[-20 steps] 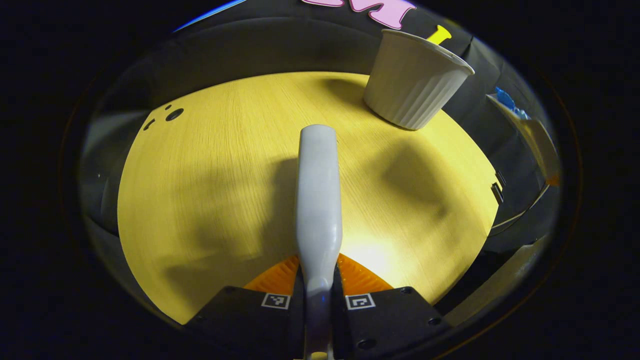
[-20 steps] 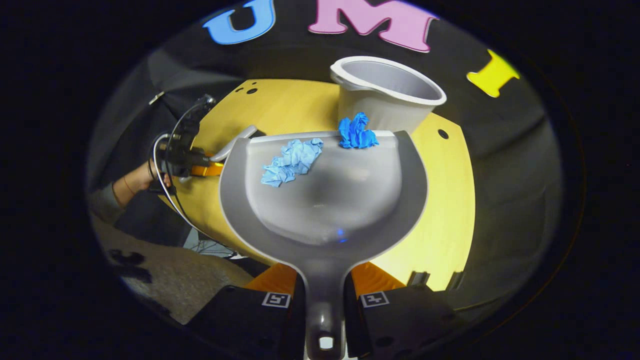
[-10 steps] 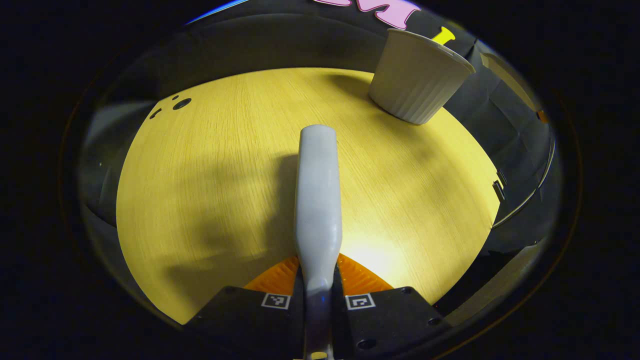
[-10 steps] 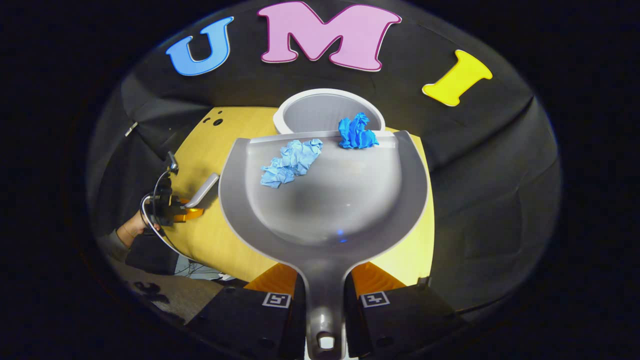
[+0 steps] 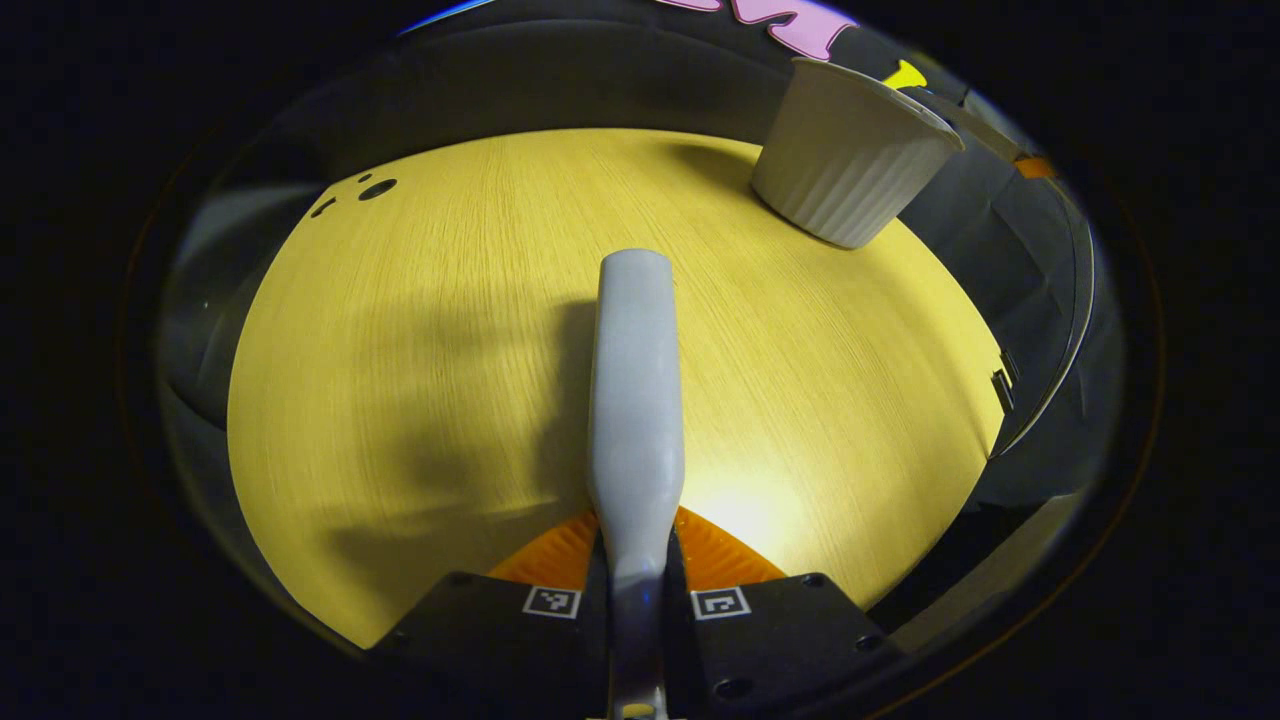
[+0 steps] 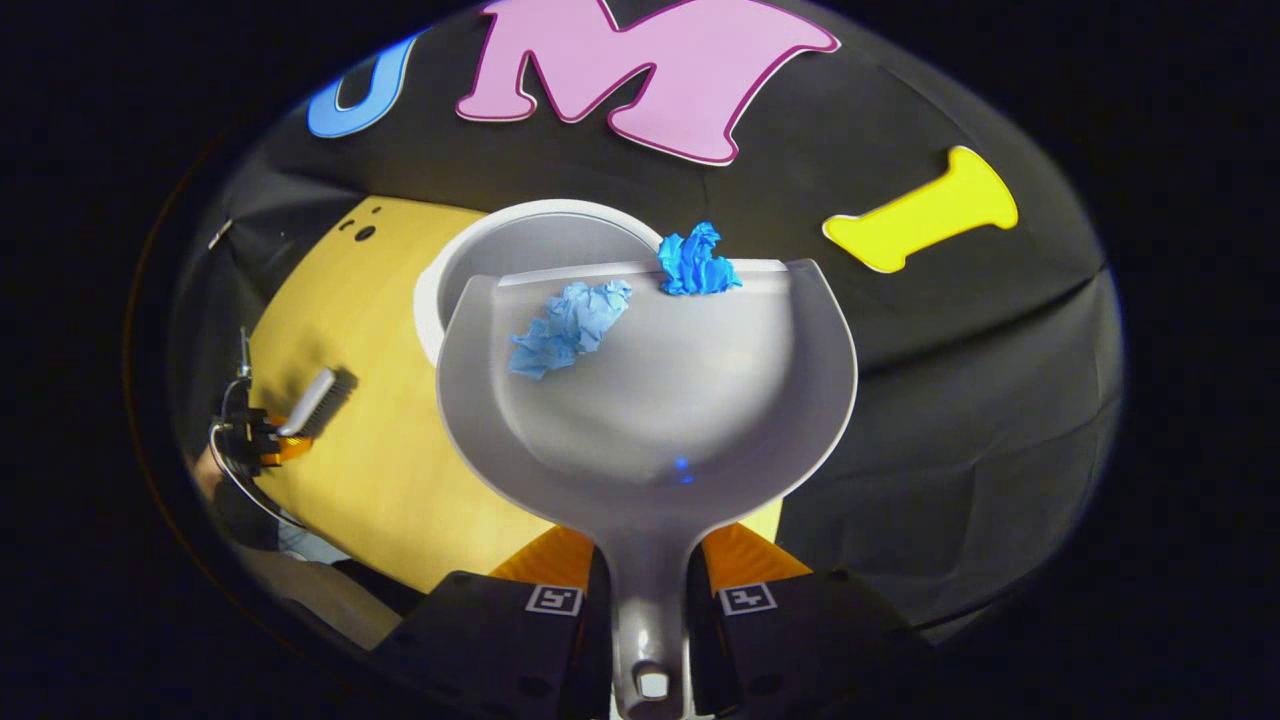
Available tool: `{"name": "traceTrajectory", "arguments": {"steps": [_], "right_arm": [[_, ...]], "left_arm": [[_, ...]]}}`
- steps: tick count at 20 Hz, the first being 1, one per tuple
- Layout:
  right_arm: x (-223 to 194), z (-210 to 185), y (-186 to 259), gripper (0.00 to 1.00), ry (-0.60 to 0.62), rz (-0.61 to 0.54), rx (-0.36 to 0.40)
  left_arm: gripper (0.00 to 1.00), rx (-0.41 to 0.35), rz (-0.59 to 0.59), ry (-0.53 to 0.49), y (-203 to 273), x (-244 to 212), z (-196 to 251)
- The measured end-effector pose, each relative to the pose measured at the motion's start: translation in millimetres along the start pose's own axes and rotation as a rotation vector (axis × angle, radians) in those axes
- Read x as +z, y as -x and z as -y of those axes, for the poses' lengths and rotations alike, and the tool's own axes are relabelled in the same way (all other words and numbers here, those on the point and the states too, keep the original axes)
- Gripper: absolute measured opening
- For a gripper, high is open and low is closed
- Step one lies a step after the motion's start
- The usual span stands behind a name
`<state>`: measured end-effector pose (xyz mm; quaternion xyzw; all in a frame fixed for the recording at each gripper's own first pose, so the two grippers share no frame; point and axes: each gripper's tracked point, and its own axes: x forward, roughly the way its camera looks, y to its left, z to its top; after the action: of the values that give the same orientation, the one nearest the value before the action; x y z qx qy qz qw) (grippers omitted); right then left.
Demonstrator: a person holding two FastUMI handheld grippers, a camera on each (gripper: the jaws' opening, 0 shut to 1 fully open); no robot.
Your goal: Pick up the small broom and dustpan from the desktop, sweep the trash into the dustpan with the broom, and then empty the trash into the garbage bin.
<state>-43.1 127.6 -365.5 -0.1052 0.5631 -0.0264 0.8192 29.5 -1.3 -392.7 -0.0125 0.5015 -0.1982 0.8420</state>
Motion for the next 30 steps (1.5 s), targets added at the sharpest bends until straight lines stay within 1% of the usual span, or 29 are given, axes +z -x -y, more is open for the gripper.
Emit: {"name": "traceTrajectory", "arguments": {"steps": [4,8,11,15,16,17,20,25,26,28,30], "right_arm": [[7.9,19.6,-0.7,0.34,0.129,-0.054,-0.070],[20.3,34.0,-9.7,0.35,0.236,-0.099,-0.104],[25.7,36.5,-8.9,0.35,0.346,-0.123,-0.140],[39.3,36.7,-10.1,0.35,0.455,-0.145,-0.169],[43.0,37.6,-9.6,0.35,0.496,-0.152,-0.178],[47.8,37.4,-10.4,0.34,0.537,-0.157,-0.189],[60.8,37.3,-11.3,0.34,0.636,-0.186,-0.204],[69.3,23.7,-15.1,0.34,0.697,-0.197,-0.203],[69.6,25.7,-15.4,0.35,0.707,-0.198,-0.201],[72.4,22.9,-14.8,0.34,0.710,-0.199,-0.189],[77.2,21.7,-15.4,0.35,0.722,-0.184,-0.194]], "left_arm": [[0.26,-0.005,-0.009,-0.007,0.2,1.7,-0.4],[0.26,-0.014,-0.018,0.010,0.8,0.6,1.0],[0.26,-0.019,-0.020,0.024,1.6,-0.2,2.1],[0.26,-0.020,-0.024,0.013,1.5,-0.5,1.1],[0.29,-0.022,-0.024,0.012,2.0,-0.3,1.3],[0.26,-0.023,-0.024,0.012,2.0,-0.3,1.4],[0.26,-0.022,-0.021,0.018,2.9,0.2,1.1],[0.26,-0.014,-0.017,0.025,2.7,0.0,1.0],[0.27,-0.012,-0.020,0.018,2.9,0.2,0.6],[0.27,-0.008,-0.029,0.006,3.3,-0.8,-0.3],[0.26,-0.005,-0.034,0.004,3.7,-1.1,-0.2]]}}
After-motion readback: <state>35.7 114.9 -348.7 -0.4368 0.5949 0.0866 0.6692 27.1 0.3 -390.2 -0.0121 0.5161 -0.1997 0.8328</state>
